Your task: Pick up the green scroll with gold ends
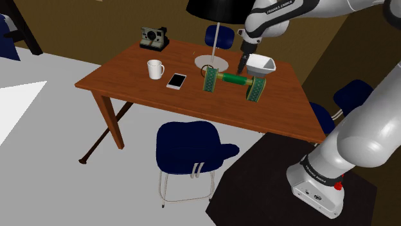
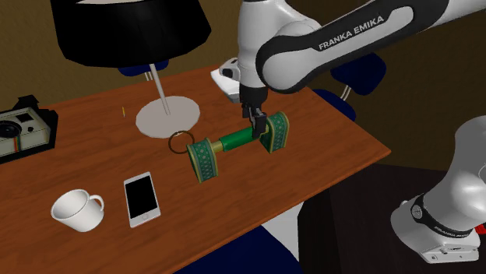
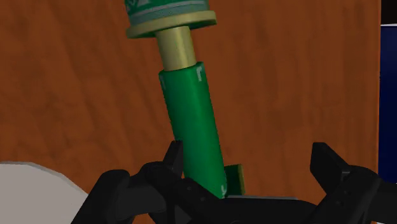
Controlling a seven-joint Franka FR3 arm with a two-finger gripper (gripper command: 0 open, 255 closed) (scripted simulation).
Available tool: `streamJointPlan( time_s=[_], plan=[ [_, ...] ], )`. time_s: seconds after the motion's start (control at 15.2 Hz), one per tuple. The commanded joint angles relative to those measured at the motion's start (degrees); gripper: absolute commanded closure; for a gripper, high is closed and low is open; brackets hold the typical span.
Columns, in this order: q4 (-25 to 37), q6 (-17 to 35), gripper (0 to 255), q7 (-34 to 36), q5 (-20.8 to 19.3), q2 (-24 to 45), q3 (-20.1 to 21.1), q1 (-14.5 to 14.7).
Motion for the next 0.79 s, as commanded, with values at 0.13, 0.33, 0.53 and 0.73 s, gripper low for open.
streamJointPlan(
  time_s=[0.13,0.33,0.53,0.73],
  plan=[
    [7.8,0.8,0,-7.6,3.0,10.1,0.3,-1.5],
    [10.1,1.5,0,-9.7,3.9,13.6,0.8,-2.2],
    [9.4,3.4,0,-10.0,4.4,14.9,1.0,-2.4],
    [8.7,5.7,0,-10.5,5.1,16.5,1.3,-2.6]
  ],
)
